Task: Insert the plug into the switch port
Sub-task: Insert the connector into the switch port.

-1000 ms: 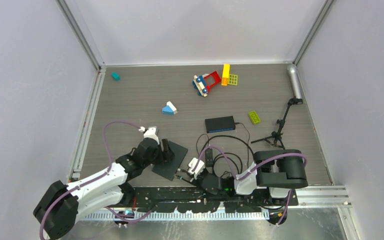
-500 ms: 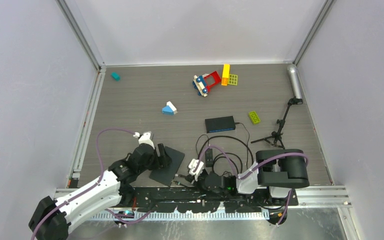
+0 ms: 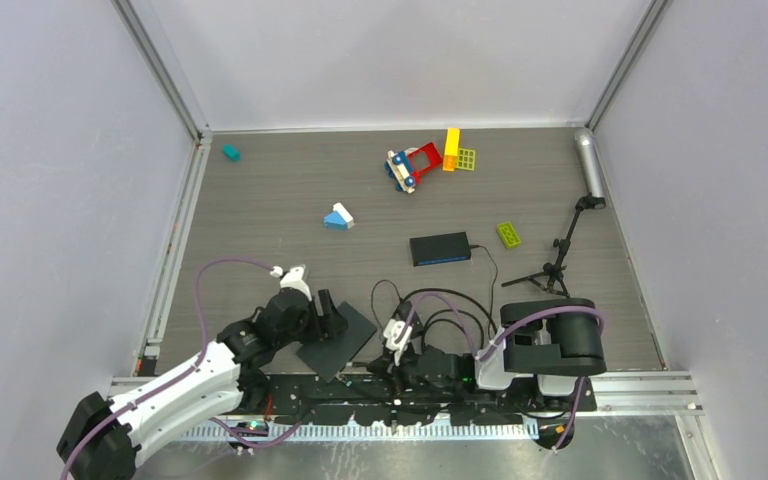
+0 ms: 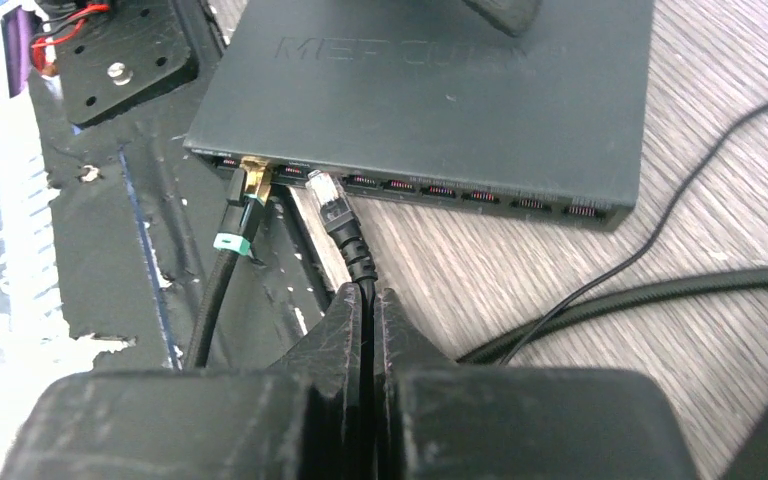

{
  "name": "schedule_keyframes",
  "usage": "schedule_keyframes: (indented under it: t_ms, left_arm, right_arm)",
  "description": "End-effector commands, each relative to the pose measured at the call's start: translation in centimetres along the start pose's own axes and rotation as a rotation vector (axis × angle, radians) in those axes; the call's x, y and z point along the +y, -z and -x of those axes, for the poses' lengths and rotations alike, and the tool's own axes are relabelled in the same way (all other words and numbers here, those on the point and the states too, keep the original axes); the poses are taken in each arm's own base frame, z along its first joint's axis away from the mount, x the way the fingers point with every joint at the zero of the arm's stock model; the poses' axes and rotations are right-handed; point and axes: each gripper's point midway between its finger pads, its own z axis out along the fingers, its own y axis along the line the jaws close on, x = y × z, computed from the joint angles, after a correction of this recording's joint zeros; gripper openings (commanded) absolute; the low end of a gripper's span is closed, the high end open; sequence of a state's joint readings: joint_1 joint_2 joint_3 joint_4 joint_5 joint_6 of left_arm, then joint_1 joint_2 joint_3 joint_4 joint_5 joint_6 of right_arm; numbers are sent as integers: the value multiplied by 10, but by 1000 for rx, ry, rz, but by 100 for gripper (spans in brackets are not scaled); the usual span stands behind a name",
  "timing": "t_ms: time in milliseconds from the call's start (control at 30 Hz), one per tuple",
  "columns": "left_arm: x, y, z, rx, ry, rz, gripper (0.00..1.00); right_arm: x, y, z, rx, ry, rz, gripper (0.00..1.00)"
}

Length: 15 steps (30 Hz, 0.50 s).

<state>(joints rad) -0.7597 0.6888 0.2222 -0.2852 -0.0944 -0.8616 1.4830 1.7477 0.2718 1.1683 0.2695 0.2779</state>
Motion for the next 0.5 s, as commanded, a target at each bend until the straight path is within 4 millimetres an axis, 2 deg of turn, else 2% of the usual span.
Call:
schedule_keyframes:
  t_ms: [0,167,300,467]
  left_arm:
    - [-6,7,-15,73,18,-28,73]
    - [0,10,5,-21,29,25,75]
    - [6,14,18,-89,44,57,77]
    - [9,14,22,-116,50,73,78]
  right_arm:
    - [-27,3,36,-157,-102,-143,0]
    - [-46,6,22,-58,-42,-242,1]
    - [-51,5,22,2,28,-280,1]
    - [-52,8,23,35,66,-273,1]
